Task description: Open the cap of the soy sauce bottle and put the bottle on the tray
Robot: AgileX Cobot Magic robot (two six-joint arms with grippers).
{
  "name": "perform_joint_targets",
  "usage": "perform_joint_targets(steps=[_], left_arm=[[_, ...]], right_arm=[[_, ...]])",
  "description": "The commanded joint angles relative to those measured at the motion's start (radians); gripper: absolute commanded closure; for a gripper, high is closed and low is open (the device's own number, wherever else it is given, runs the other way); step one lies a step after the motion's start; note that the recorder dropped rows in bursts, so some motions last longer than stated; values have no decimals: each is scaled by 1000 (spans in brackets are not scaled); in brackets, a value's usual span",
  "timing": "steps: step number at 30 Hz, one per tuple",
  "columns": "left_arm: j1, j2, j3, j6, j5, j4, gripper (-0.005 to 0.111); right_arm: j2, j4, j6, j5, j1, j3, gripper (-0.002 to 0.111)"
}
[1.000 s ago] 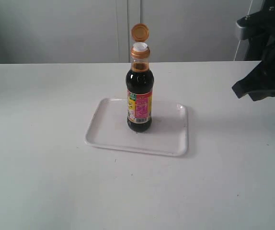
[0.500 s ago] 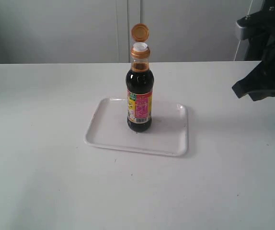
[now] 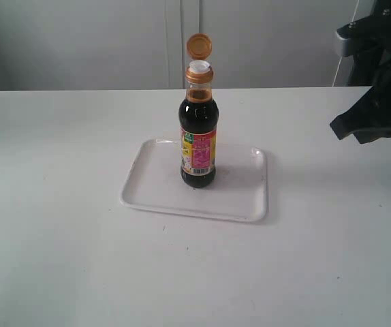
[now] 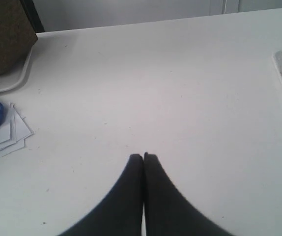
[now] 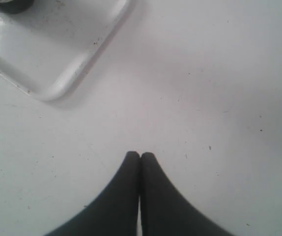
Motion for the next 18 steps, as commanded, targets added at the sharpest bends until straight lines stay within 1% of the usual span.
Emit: perform_joint_targets(steps=[1,4,8,12,18], left_arm=[[4,-38,32,-21,-7,-12,107],[4,-105,74,-22,-4,-12,107],[4,-176,99,-48,0,-12,107],[4,-181,99,-48,2,-12,107],[4,-181,99,-48,78,-12,107]], right_arm=[[-9,-3,-5,-3,-6,-7,108],[-9,-3,-5,-3,-6,-7,108],[-9,-3,-5,-3,-6,-7,108],[-9,-3,-5,-3,-6,-7,108],[-9,-3,-5,-3,-6,-7,108]])
